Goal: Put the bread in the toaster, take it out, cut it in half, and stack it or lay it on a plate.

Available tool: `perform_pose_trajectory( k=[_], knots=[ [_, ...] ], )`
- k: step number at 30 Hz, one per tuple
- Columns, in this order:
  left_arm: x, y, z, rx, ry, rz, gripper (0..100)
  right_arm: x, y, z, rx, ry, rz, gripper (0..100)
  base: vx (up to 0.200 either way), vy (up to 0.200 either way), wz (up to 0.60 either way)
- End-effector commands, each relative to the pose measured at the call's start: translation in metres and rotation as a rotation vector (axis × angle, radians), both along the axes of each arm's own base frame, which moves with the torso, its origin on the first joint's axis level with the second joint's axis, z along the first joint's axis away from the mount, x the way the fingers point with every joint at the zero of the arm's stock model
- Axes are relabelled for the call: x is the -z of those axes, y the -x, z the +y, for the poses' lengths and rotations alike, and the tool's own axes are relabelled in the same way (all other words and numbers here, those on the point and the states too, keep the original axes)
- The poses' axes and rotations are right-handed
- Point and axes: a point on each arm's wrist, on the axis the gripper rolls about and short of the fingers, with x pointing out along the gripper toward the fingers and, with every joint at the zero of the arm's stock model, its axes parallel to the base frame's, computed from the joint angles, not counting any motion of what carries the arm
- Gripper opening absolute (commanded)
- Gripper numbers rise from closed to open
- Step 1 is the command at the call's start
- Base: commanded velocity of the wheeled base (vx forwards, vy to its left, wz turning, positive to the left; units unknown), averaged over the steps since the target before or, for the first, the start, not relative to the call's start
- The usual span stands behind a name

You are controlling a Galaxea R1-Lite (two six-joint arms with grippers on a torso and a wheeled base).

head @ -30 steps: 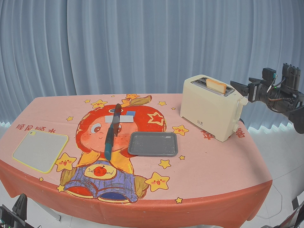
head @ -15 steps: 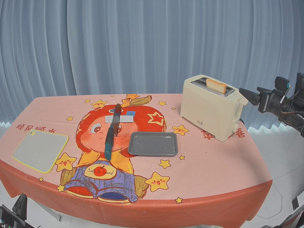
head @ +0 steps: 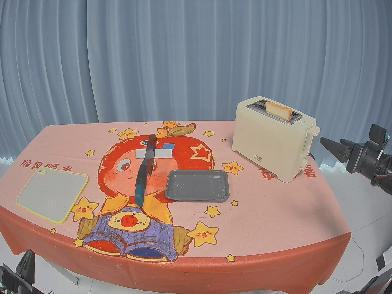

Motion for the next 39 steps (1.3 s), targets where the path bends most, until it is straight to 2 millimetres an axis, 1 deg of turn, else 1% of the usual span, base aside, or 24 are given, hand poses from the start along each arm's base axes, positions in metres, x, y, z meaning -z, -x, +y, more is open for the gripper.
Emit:
perform_pose_trajectory(
  k=[1,4,7,13,14,16,18,20,24,30,39],
  knots=[
    [0.005,-0.001,0.000,-0.001,0.000,0.019,0,0.000,0.007,-0.001,-0.002,-0.004,-0.006,100,0.000,0.000,0.00],
    [0.005,-0.001,0.000,-0.001,0.000,0.017,0,0.004,0.014,0.001,-0.013,0.007,0.000,100,0.000,0.000,0.00],
    [0.005,-0.001,0.000,-0.001,0.000,0.019,0,0.002,0.019,0.003,-0.026,0.001,-0.011,100,0.000,0.000,0.00],
    [0.005,-0.001,0.000,-0.001,0.000,0.017,0,0.002,0.020,0.002,-0.018,0.002,-0.016,100,0.000,0.000,0.00],
    [0.005,-0.001,0.000,-0.001,0.000,0.019,0,0.002,0.020,0.001,-0.017,0.002,-0.015,0,0.000,0.000,0.00],
    [0.005,-0.001,0.000,-0.001,0.000,0.017,0,0.003,0.020,0.001,-0.017,0.002,-0.013,0,0.000,0.000,0.00],
    [0.005,-0.001,0.000,-0.001,0.000,0.019,0,0.009,0.026,0.000,-0.019,0.010,0.002,0,0.000,0.000,0.00],
    [0.005,-0.001,0.000,-0.001,0.000,0.019,0,0.007,0.030,-0.001,-0.027,0.002,-0.007,0,0.000,0.000,0.00],
    [0.005,-0.001,0.000,-0.001,0.000,0.019,0,0.009,0.030,0.000,-0.030,0.003,-0.001,0,0.000,0.000,0.00],
    [0.005,-0.001,0.000,-0.001,0.000,0.019,0,0.020,0.032,0.000,-0.034,0.016,0.043,0,0.000,0.000,0.00],
    [0.005,-0.001,0.000,-0.001,0.000,0.019,0,0.026,0.034,-0.001,-0.034,0.020,0.071,0,0.000,0.000,0.00]
  ],
)
